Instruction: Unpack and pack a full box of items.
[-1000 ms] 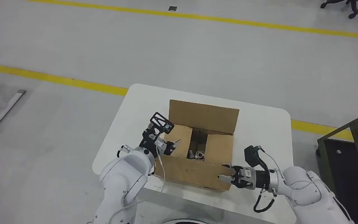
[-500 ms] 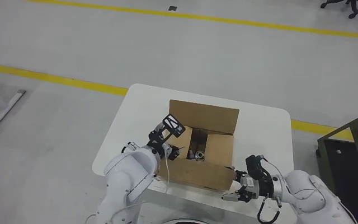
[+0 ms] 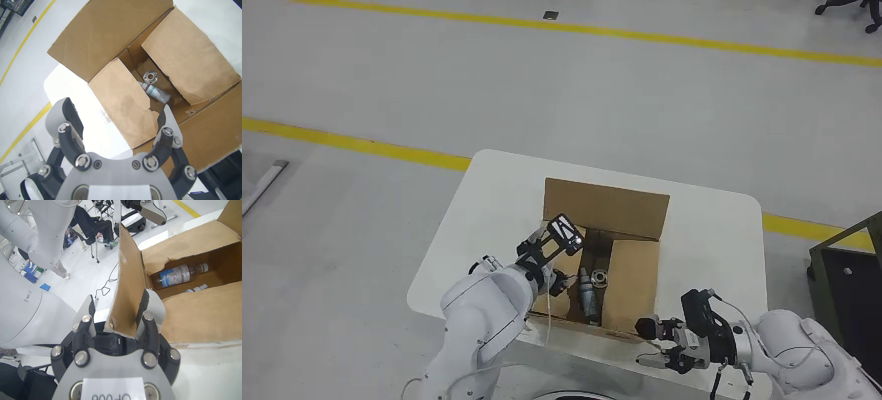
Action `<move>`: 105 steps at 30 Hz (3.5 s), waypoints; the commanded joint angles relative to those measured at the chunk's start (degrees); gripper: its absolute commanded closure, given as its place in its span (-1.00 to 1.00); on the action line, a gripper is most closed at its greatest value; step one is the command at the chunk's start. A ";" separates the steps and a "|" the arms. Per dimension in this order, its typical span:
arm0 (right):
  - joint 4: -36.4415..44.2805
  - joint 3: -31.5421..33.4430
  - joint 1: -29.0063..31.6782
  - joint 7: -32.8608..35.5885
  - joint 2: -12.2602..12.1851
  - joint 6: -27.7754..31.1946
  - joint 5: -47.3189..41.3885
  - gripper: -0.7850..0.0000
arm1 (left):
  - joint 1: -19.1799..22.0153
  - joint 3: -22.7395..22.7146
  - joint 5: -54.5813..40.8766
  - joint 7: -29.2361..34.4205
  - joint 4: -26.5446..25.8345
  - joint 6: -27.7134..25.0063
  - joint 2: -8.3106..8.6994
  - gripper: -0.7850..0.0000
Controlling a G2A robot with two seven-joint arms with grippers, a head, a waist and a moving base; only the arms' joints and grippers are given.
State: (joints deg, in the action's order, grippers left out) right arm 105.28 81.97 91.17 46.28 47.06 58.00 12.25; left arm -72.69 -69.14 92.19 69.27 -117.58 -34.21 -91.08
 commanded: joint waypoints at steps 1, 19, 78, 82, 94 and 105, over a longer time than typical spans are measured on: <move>-0.02 -0.31 -0.10 0.00 -0.40 0.00 -0.26 -0.25 | -0.30 0.27 -1.20 0.24 -0.26 -0.56 0.25 -1.00; -4.85 2.24 -0.43 -1.69 -3.37 0.00 -12.73 -0.87 | -1.79 5.56 -7.71 0.75 -0.94 -0.06 6.99 -1.00; -13.21 -4.73 -3.74 -25.89 -0.75 -5.68 2.27 1.00 | 8.78 10.18 -22.17 5.56 -4.24 17.08 21.79 -1.00; -13.98 0.62 0.12 -35.65 -0.55 -12.00 4.52 1.00 | 8.72 10.73 -23.48 4.75 -4.12 18.95 21.60 -1.00; -10.91 4.69 7.32 -48.70 0.81 -21.56 10.24 1.00 | 8.72 10.73 -23.48 4.75 -4.12 18.95 21.60 -1.00; -12.49 3.88 6.41 -45.69 1.61 -18.21 7.59 1.00 | 13.22 17.44 -17.61 -0.95 -0.02 26.31 19.86 -1.00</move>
State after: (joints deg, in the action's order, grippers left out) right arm 92.84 85.88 97.56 0.33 48.62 39.03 20.17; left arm -60.75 -53.33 73.57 68.10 -118.76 -8.46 -70.90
